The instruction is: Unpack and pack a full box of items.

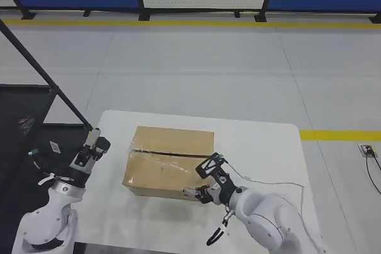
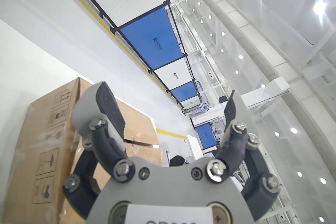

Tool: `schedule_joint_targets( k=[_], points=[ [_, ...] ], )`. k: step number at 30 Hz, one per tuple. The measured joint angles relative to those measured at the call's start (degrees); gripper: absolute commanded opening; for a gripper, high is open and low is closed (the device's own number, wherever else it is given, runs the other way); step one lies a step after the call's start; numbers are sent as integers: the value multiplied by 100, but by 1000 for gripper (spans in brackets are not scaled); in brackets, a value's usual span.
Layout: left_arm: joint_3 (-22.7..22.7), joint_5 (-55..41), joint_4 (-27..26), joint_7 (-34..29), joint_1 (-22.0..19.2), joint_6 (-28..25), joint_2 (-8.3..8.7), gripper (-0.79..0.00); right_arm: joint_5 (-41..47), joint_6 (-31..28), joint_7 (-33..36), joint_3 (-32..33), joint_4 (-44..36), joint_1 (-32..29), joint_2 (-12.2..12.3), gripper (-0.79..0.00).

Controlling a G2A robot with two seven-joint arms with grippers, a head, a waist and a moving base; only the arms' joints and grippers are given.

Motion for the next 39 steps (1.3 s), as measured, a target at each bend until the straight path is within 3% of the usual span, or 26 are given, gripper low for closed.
schedule_joint_targets(
  k=[3,4,6,7,15,23,28,33,38,39],
  points=[
    [24,-19,33,10,-23,9,8,0,-836,386,226,-380,-87,123,-62,0],
    [26,-32,38,10,-28,13,11,0,-1074,509,303,-503,-96,172,-88,-151],
    [24,-69,43,13,-32,13,17,0,-1535,755,484,-766,-65,306,-157,-289],
    [22,-86,43,16,-29,8,19,0,-1684,851,569,-860,-31,368,-189,-397],
    [-34,-207,83,55,64,-63,42,0,-2073,1311,1266,-1293,408,917,-476,-477],
    [-104,-294,117,59,105,-87,70,0,-2444,1511,1851,-1561,671,1194,-710,-449],
    [-138,-344,102,53,130,-111,86,0,-2809,1660,2194,-1704,791,1293,-846,-471],
    [-188,-413,116,31,155,-145,104,0,-3181,1846,2398,-1807,879,1337,-991,-588],
    [-223,-470,132,10,173,-159,121,0,-3526,1985,2528,-1851,940,1321,-1123,-779],
    [-228,-477,134,10,177,-161,124,0,-3585,2006,2543,-1855,945,1312,-1146,-785]
  ],
)
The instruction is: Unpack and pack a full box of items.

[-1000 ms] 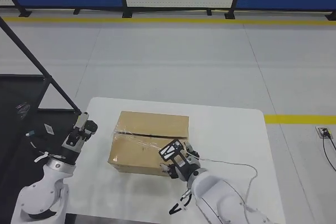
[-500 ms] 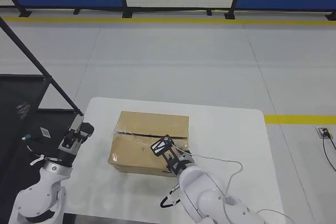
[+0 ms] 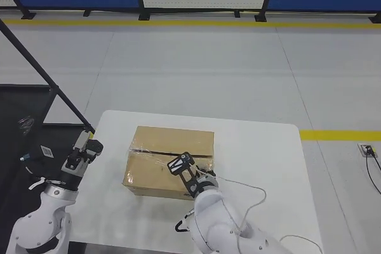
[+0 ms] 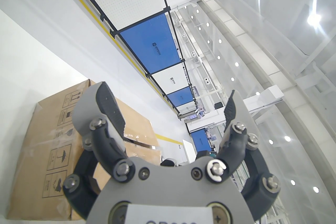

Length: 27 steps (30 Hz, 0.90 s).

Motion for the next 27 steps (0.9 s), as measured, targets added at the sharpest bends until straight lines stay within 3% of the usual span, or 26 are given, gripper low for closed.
schedule_joint_targets(
  k=[10,18,27],
  points=[
    [-35,-77,46,-72,13,-33,34,0,-748,299,-201,20,-117,-262,-211,-785],
    [-43,-116,87,-198,38,-60,65,0,-1321,641,-880,100,-323,-670,-350,-785],
    [-43,-152,119,-347,91,-64,100,0,-1434,621,-1635,205,-411,-964,-516,-785]
  ],
)
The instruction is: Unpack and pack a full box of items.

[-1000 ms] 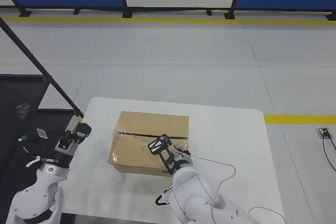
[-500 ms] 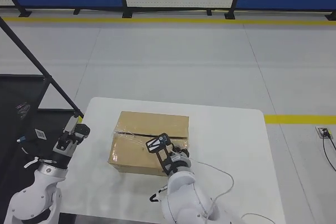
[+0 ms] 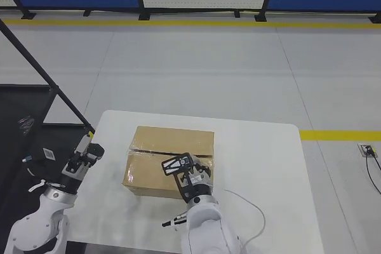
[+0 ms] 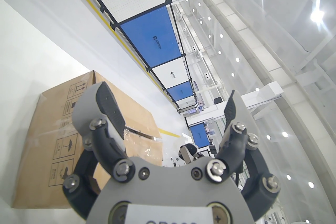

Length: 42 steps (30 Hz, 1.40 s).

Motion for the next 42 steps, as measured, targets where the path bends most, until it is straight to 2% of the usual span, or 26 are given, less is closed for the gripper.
schedule_joint_targets(
  k=[8,20,26,35,42],
  points=[
    [-34,91,115,-360,-32,29,59,0,353,-35,-1200,95,-82,-266,-127,-785],
    [-61,133,134,-483,-22,4,77,0,380,-36,-1236,115,-90,-279,-128,-785],
    [44,171,46,-359,-12,96,75,0,87,-233,-1849,312,-195,-495,-133,-785],
    [321,325,97,-444,-170,316,99,0,-621,-577,-2279,384,-40,-575,-211,-785],
    [508,398,163,-373,-242,406,105,0,-982,-545,-2782,352,-38,-698,-287,-785]
  ],
)
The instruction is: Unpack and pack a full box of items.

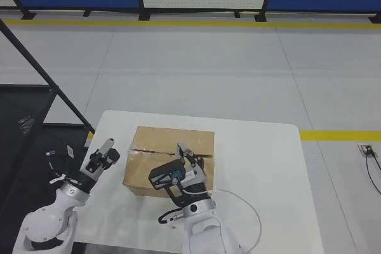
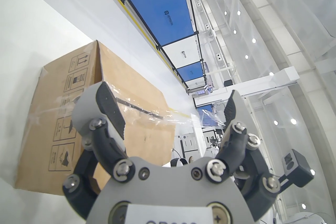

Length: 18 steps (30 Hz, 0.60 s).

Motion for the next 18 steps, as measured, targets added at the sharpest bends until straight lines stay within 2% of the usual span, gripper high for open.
schedule_joint_targets(
  k=[10,18],
  points=[
    [262,-107,87,-129,-86,63,8,0,-109,-379,-174,41,-88,-61,-116,-785],
    [293,-1206,582,-309,-424,286,-12,0,-93,-606,-199,125,-7,-19,-221,-785]
  ],
)
